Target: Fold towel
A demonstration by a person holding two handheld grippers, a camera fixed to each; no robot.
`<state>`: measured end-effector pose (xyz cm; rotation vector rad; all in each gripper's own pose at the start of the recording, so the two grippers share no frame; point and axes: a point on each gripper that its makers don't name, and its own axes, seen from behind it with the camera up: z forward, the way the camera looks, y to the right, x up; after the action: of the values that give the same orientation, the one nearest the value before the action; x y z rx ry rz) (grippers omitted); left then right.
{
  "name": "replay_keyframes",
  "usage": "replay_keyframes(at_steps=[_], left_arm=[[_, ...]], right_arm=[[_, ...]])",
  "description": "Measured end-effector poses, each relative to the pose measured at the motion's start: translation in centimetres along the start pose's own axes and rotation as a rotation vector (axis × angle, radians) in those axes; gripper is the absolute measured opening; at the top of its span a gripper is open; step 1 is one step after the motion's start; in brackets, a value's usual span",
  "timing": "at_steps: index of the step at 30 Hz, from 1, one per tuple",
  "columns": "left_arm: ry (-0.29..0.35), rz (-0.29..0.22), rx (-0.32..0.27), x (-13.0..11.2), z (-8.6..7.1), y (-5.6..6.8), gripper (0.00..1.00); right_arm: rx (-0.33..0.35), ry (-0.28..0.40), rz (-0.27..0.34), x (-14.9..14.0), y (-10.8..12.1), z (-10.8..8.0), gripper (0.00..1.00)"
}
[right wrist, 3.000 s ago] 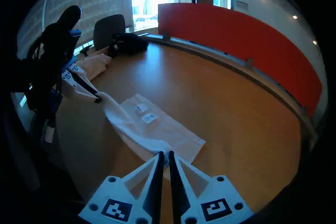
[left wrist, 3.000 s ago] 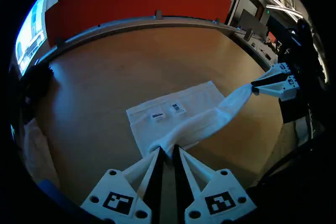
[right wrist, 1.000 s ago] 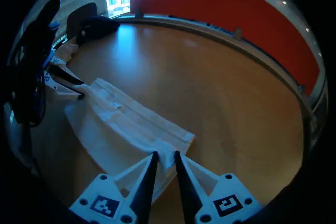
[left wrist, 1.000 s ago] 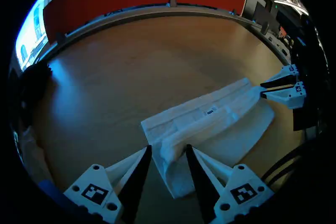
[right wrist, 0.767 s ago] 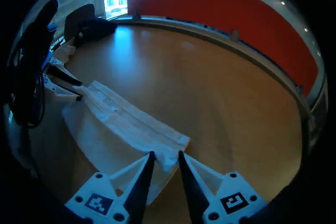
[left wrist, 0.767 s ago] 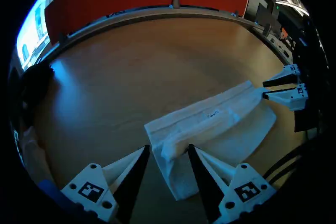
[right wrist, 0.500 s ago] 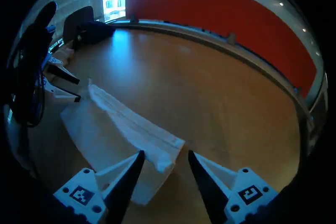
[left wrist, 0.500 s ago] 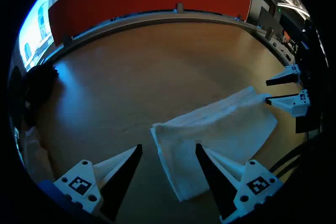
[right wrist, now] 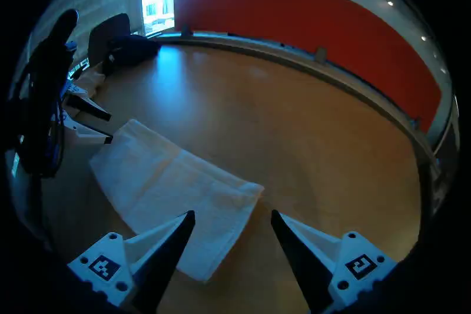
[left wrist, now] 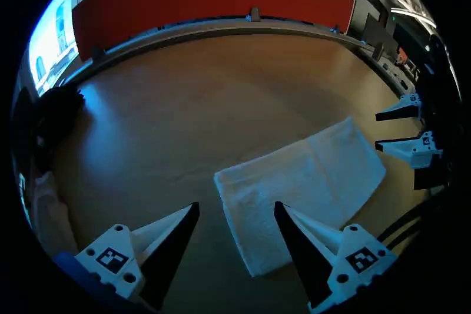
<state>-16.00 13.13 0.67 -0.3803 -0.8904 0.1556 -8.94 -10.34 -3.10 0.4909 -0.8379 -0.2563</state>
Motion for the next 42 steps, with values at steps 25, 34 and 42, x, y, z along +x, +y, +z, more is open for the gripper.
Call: replay_keyframes(at_steps=[25,34,42], left_arm=[[0.028,-0.041,0.019,-2.3,-3.2,0.7,0.94],[0.051,-0.076,0.061,-3.2,-4.5,0.1,0.94],[0.068,-0.115,0.088,-4.2,-5.7,-0.3,0.94]], right_arm=[[0.009,0.014,0.008,-2.0,-2.0,-3.8,1.00],[0.037,0.010,-0.026,-2.4,-2.3,-3.9,1.00],[0.058,0.004,-0.057,-2.4,-2.6,-3.9,1.00]])
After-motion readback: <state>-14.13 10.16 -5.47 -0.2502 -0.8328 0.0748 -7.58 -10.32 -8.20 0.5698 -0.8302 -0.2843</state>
